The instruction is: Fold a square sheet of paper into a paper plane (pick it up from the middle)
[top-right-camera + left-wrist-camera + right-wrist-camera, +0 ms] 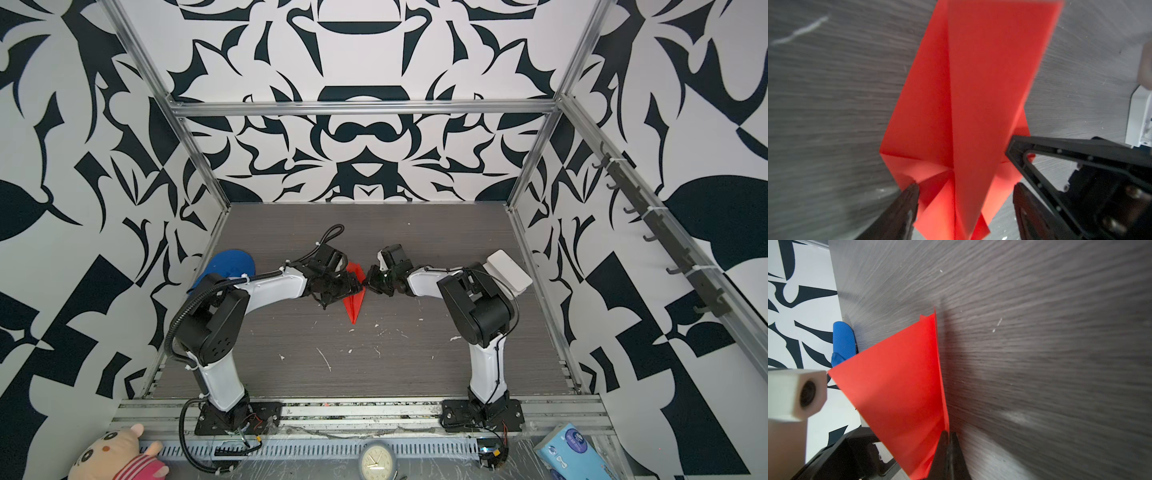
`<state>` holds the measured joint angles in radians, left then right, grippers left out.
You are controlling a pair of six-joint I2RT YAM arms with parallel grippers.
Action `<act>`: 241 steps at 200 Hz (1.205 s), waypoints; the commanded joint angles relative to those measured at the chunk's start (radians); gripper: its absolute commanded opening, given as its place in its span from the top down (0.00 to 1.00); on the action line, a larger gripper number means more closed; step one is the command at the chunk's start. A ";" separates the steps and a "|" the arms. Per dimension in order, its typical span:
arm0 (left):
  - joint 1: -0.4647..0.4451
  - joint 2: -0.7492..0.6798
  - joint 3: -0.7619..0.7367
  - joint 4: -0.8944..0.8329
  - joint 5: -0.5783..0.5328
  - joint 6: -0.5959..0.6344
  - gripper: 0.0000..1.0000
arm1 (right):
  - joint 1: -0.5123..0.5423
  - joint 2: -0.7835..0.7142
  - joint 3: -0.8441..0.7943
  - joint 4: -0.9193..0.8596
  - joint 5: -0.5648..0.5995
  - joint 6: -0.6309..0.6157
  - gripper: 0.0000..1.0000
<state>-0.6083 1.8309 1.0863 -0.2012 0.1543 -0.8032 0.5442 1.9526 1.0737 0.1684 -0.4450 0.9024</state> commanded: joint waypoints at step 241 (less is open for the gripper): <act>-0.039 0.037 0.050 -0.141 -0.025 -0.045 0.83 | -0.006 -0.029 0.006 -0.006 0.000 -0.007 1.00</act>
<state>-0.6395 1.8439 1.1069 -0.2939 0.1474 -0.8448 0.5442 1.9526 1.0737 0.1574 -0.4450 0.8993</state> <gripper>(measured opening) 0.170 0.048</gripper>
